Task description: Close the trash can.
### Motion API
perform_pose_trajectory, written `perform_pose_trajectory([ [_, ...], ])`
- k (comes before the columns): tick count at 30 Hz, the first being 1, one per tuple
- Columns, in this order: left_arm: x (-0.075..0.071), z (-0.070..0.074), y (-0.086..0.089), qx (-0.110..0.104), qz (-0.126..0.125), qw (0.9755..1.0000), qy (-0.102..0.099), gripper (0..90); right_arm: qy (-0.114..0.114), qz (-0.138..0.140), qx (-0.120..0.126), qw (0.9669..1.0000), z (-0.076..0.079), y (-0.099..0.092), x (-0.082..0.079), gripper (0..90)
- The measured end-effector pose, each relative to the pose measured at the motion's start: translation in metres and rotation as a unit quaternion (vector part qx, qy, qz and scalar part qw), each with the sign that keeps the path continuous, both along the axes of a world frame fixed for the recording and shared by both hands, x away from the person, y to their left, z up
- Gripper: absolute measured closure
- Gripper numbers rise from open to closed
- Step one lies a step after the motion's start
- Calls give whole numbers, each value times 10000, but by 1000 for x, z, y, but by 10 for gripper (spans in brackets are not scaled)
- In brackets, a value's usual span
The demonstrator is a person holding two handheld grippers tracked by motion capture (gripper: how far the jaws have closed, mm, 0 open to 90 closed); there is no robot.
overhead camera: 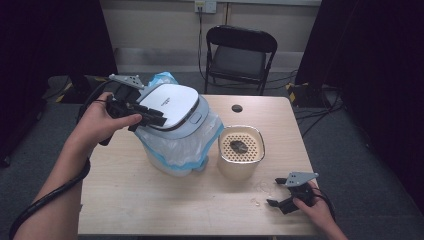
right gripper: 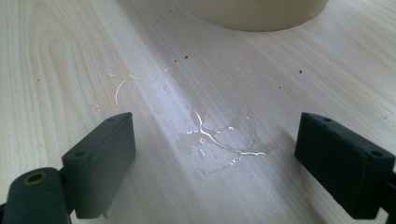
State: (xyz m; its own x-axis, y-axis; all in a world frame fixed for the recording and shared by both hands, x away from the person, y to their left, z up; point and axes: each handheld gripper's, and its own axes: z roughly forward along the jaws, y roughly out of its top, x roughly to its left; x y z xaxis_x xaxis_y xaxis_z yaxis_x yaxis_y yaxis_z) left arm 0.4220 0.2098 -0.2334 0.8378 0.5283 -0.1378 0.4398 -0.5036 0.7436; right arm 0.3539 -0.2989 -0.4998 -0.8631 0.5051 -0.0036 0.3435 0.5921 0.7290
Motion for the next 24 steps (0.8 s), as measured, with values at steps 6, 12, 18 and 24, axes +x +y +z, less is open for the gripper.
perform_pose_trajectory([
  [6, 8, -4, -9, 138, 130, 9998, -52, 695, 0, 1, 0, 10000, 0, 0, 0, 118],
  [12, 15, -3, -21, 259, 267, 9992, -174, 695, -6, 4, 1, 10000, 0, 0, 0, 119],
  [18, 20, -3, -32, 358, 343, 9984, -256, 700, -7, 4, 1, 10000, 0, 0, 0, 119],
  [24, 21, -3, -36, 396, 333, 9982, -312, 700, -8, 5, 1, 10000, 0, 0, 0, 119],
])
